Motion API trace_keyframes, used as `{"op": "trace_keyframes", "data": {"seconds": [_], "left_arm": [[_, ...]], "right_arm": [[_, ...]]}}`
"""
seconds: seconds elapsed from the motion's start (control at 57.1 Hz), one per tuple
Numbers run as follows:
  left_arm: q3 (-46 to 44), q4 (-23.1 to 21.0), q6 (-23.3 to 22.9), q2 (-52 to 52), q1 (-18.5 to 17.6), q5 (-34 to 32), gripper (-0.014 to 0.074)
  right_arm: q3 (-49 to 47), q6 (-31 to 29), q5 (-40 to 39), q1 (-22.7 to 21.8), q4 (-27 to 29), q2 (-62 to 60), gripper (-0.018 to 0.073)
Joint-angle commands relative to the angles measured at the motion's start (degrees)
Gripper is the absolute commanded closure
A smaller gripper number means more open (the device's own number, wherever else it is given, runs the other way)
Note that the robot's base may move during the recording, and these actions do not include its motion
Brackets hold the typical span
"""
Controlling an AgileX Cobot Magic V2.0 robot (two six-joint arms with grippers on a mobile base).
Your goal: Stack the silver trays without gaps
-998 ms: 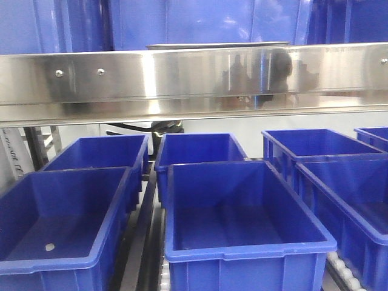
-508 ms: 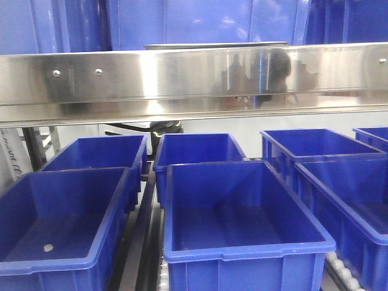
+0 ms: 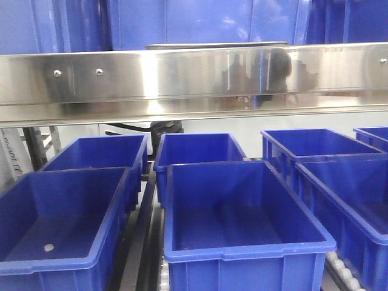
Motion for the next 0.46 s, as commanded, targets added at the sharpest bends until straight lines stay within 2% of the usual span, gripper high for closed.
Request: {"op": "trace_keyframes", "data": {"seconds": [0.0, 0.438], "left_arm": [[-0.06, -0.31, 0.03, -0.32, 0.20, -1.18, 0.0615], [-0.06, -0.31, 0.03, -0.32, 0.20, -1.18, 0.0615]], "right_arm": [[-0.03, -0.46, -1.32, 0.17, 0.22, -0.22, 0.0640], [-0.03, -0.46, -1.32, 0.17, 0.22, -0.22, 0.0640]]}}
